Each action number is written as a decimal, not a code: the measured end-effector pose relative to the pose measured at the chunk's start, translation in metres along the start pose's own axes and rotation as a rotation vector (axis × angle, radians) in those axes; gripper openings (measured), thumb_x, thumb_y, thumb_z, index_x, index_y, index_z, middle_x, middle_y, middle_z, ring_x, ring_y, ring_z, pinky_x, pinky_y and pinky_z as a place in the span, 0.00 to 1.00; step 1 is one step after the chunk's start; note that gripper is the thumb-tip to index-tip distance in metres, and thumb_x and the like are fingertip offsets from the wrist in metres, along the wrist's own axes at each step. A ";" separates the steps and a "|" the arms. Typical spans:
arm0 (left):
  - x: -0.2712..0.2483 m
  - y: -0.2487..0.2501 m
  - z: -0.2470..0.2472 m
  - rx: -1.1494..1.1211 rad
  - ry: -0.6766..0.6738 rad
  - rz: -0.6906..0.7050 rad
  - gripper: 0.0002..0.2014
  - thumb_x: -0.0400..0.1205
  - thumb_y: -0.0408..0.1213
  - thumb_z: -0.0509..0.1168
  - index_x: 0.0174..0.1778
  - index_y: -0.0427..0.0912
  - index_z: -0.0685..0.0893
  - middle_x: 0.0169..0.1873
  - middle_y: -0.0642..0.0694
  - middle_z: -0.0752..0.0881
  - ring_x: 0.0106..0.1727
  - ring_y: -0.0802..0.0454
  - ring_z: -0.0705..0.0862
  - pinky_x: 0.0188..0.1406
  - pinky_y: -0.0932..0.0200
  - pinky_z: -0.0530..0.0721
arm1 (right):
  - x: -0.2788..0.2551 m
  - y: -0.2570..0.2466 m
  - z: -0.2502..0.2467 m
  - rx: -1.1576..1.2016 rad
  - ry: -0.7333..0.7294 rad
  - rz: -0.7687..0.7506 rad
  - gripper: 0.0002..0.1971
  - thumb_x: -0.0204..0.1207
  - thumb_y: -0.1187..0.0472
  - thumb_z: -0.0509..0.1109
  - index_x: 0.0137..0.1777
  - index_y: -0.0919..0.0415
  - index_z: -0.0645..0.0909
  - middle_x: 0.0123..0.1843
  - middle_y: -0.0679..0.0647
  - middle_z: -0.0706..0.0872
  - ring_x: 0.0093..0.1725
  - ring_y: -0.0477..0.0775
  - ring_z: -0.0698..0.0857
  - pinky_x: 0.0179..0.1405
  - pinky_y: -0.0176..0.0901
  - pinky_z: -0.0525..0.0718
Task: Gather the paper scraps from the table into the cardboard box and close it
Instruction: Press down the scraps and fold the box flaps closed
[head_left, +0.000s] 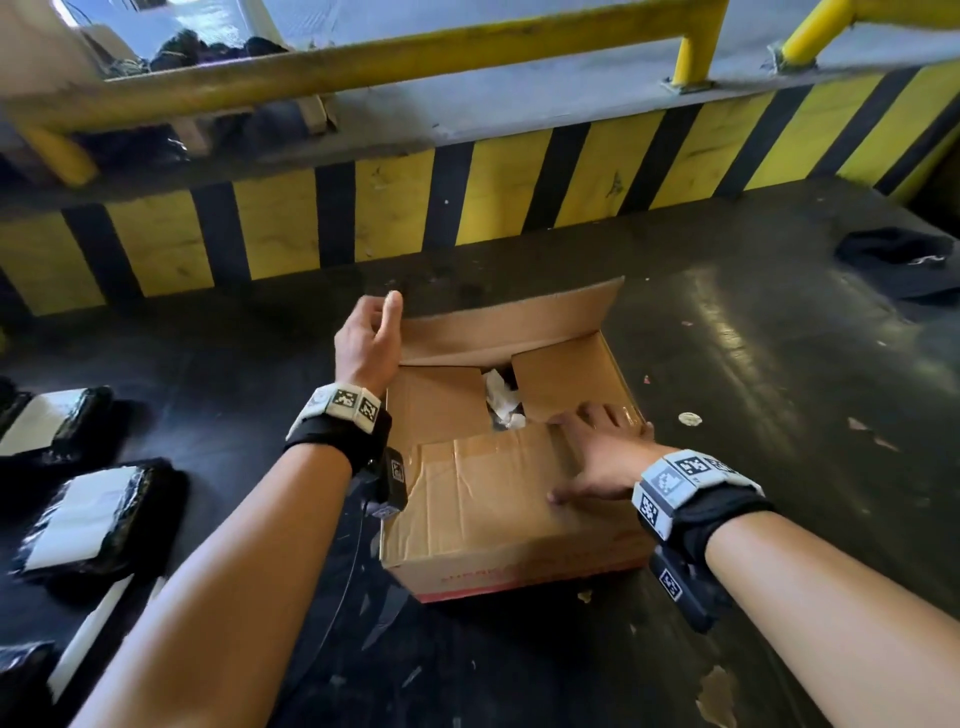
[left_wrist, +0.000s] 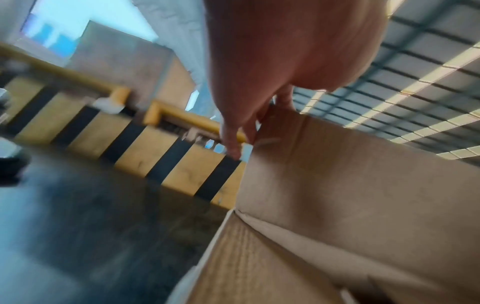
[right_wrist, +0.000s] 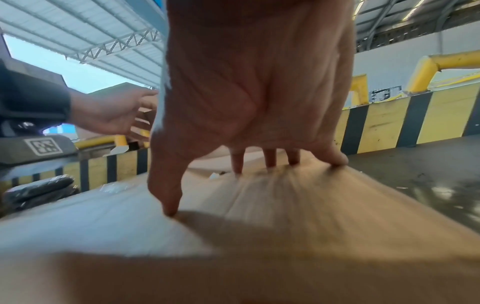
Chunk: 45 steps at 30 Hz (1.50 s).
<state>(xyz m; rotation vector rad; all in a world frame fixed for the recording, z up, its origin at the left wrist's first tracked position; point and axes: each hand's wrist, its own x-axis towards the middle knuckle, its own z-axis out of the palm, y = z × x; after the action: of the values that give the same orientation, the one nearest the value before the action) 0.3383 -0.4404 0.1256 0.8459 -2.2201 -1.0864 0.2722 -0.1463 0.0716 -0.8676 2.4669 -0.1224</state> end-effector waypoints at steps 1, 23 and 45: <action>-0.008 -0.002 -0.003 0.072 -0.025 0.043 0.20 0.87 0.56 0.60 0.57 0.46 0.89 0.50 0.47 0.88 0.56 0.48 0.85 0.51 0.59 0.75 | -0.003 -0.002 0.002 0.003 0.021 -0.019 0.53 0.59 0.29 0.78 0.81 0.38 0.54 0.84 0.53 0.54 0.85 0.66 0.51 0.78 0.83 0.51; -0.120 -0.058 0.023 0.711 -0.617 -0.050 0.32 0.90 0.57 0.50 0.89 0.60 0.46 0.89 0.42 0.40 0.87 0.27 0.38 0.84 0.30 0.49 | 0.009 0.011 0.018 -0.114 0.023 0.012 0.53 0.66 0.15 0.51 0.87 0.36 0.35 0.89 0.45 0.31 0.87 0.61 0.31 0.83 0.72 0.35; -0.104 -0.081 0.031 0.875 -0.729 0.040 0.38 0.82 0.67 0.49 0.87 0.57 0.52 0.88 0.36 0.46 0.87 0.25 0.46 0.84 0.25 0.50 | 0.011 0.011 0.019 -0.134 0.006 0.004 0.52 0.68 0.15 0.48 0.86 0.36 0.33 0.89 0.45 0.30 0.87 0.61 0.31 0.83 0.71 0.33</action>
<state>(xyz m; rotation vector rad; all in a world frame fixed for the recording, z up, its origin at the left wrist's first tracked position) 0.4115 -0.3893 0.0241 0.7775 -3.4066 -0.3609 0.2684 -0.1427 0.0478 -0.9193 2.5057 0.0428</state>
